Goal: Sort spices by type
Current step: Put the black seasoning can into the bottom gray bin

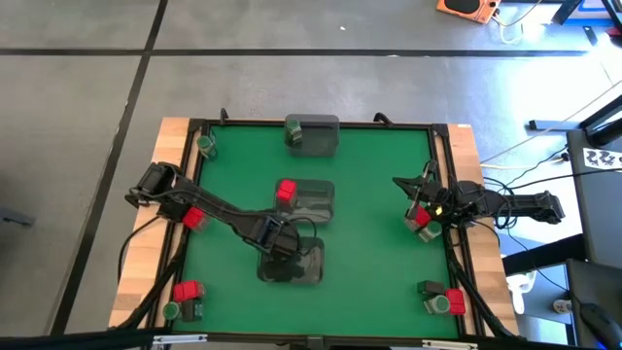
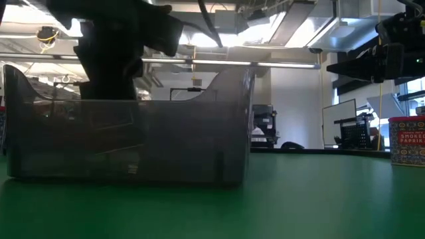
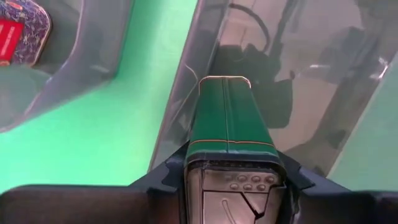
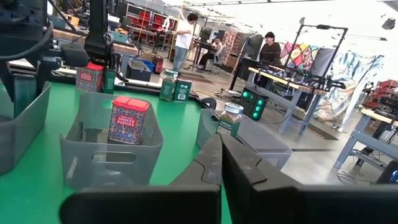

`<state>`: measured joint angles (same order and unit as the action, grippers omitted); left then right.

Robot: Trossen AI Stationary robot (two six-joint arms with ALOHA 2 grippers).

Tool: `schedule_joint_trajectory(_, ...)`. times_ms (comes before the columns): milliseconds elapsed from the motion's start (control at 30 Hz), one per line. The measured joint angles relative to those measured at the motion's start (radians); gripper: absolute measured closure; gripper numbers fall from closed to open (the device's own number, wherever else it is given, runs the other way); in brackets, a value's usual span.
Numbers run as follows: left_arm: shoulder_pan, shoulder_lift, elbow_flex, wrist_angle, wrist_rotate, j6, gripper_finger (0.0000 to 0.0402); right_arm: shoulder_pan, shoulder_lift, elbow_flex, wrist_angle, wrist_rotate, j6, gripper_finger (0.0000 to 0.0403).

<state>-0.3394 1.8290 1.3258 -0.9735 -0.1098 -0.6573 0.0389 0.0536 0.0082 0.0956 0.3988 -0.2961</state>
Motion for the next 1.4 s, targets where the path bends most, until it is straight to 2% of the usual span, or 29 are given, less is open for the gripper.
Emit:
schedule_joint_trajectory(200, 0.013, 0.000, -0.001, -0.003, 0.010, -0.037, 0.0271, 0.000, 0.000, 0.000, 0.000, 0.000, 0.000, 0.0397)
schedule_joint_trajectory(500, 0.040, -0.005, -0.001, -0.006, 0.089, -0.090, 0.0163, 0.000, 0.000, 0.000, 0.000, 0.000, 0.001, 0.0397)
schedule_joint_trajectory(600, 0.054, -0.022, 0.002, -0.013, 0.145, -0.081, 0.0144, 0.000, 0.000, 0.000, 0.000, 0.000, 0.001, 0.0397)
schedule_joint_trajectory(733, 0.065, -0.071, 0.017, -0.014, 0.153, -0.073, 0.0140, 0.000, 0.000, 0.000, 0.001, 0.000, 0.002, 0.0397)
schedule_joint_trajectory(967, 0.066, -0.204, 0.018, -0.054, 0.008, -0.066, 0.0147, 0.000, 0.000, 0.000, 0.008, 0.000, 0.003, 0.0397)
schedule_joint_trajectory(1233, 0.058, -0.319, 0.010, -0.255, -0.204, -0.101, 0.0147, 0.000, 0.000, 0.000, 0.007, 0.000, 0.003, 0.0397)
schedule_joint_trajectory(1400, 0.065, -0.391, -0.046, -0.319, -0.228, -0.157, 0.0147, 0.000, 0.000, 0.000, 0.008, 0.000, 0.003, 0.0397)
